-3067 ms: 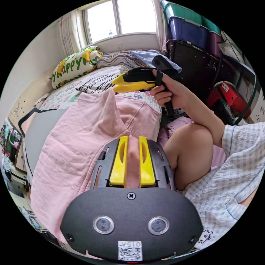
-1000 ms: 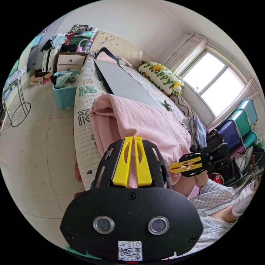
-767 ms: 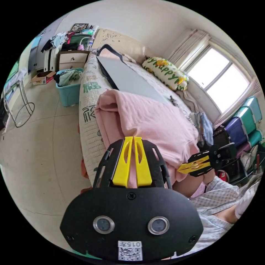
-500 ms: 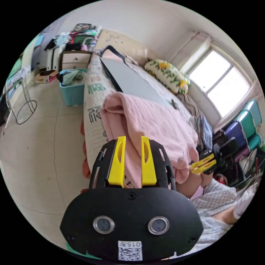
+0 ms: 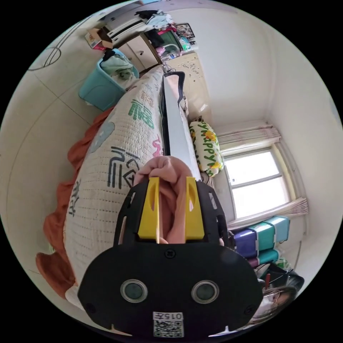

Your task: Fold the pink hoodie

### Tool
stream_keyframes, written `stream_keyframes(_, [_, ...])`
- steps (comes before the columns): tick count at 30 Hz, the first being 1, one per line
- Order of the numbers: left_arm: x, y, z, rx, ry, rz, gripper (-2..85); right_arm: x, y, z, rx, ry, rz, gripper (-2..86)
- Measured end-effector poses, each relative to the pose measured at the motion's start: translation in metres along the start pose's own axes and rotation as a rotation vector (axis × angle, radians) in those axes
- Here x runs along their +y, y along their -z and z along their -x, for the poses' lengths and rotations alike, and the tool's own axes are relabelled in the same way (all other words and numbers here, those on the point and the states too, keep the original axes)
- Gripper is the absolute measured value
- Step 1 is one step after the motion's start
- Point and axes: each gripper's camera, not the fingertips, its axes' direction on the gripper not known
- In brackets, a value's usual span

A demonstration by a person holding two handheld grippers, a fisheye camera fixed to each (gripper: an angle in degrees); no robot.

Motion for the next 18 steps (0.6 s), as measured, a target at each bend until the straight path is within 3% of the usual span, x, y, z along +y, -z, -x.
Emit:
stream_keyframes(7, [-0.034, 0.009, 0.012, 0.079, 0.049, -0.003, 8.6, 0.026, 0.037, 0.004, -0.035, 0.017, -0.133, 1.4])
stream_keyframes(13, [-0.041, 0.01, 0.001, 0.225, -0.054, -0.049, 7.2, 0.04, 0.056, -0.007, -0.066, 0.007, -0.176, 0.5])
stream_keyframes(18, [-0.03, 0.005, 0.026, 0.069, 0.007, -0.033, 6.1, 0.037, 0.043, 0.001, -0.014, 0.074, -0.095, 0.6])
